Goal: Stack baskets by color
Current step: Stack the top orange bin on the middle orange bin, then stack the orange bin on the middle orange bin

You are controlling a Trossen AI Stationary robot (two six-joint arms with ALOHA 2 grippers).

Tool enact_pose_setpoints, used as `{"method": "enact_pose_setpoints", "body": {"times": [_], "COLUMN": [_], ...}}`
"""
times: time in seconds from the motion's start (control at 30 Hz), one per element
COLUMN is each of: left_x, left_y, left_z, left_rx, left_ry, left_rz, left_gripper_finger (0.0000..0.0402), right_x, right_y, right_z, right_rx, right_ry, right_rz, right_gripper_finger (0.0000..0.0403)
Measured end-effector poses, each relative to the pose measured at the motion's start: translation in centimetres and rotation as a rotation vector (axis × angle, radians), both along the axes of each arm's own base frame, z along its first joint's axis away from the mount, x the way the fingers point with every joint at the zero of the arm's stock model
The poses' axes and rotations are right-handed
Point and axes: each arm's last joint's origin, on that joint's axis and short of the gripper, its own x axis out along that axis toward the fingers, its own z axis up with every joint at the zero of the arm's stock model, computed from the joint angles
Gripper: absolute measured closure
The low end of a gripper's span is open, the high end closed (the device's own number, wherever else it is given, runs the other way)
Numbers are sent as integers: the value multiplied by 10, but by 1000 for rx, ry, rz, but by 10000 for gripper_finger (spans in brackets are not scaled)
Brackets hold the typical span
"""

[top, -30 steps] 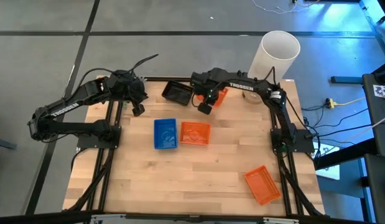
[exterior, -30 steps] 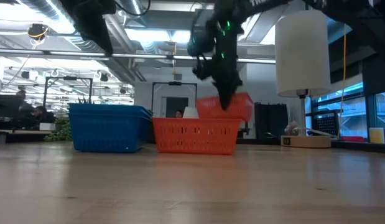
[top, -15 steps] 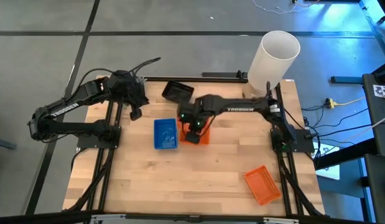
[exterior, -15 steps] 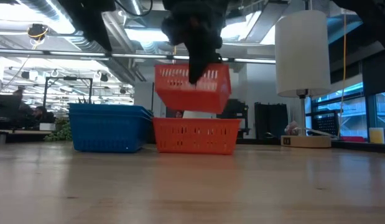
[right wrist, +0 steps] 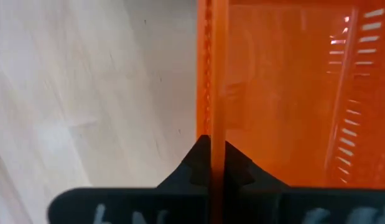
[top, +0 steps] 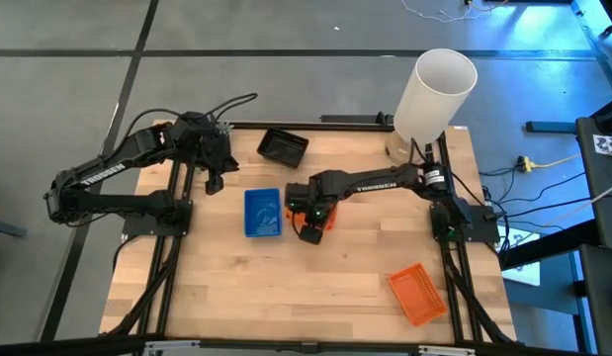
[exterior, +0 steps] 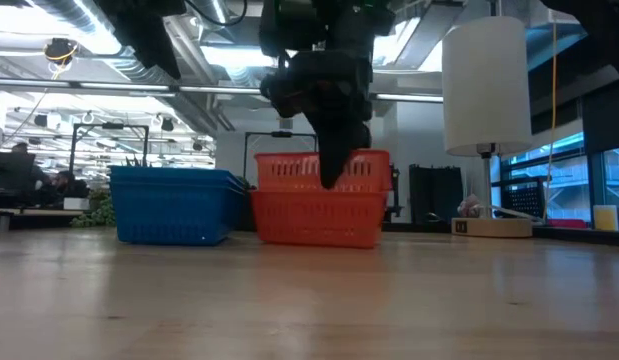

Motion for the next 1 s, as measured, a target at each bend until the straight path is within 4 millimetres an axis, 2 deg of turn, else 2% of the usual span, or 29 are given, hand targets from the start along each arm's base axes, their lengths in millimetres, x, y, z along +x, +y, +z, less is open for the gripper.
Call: {"method": "enact_pose_setpoints", "body": {"times": [0.23, 0.37, 0.47, 0.63, 0.77, 0.9, 1.0], "left_x": [0, 0, 0, 0, 0, 0, 0], "left_y": [0, 0, 0, 0, 0, 0, 0], "left_z": [0, 0, 0, 0, 0, 0, 0], "left_rx": [-4, -13, -18, -18, -19, -20, -30], "left_ry": [-1, -3, -3, -3, -2, -1, -5], "left_rz": [4, 16, 27, 28, 28, 28, 16], "left_gripper_finger": [347, 347, 347, 347, 347, 347, 347], "right_x": [-2, 1, 0, -6, -19, -46, -71], "right_y": [-6, -10, -12, -12, 0, 19, 31], "right_z": [-3, 10, 23, 53, 87, 125, 147], "right_rx": [18, 31, -24, -118, -267, -421, -390], "right_ry": [16, 0, 13, 66, 98, 69, 13], "right_rz": [-8, -15, -17, -40, -25, -48, -57], "right_gripper_finger": [365, 357, 355, 355, 355, 355, 354]}}
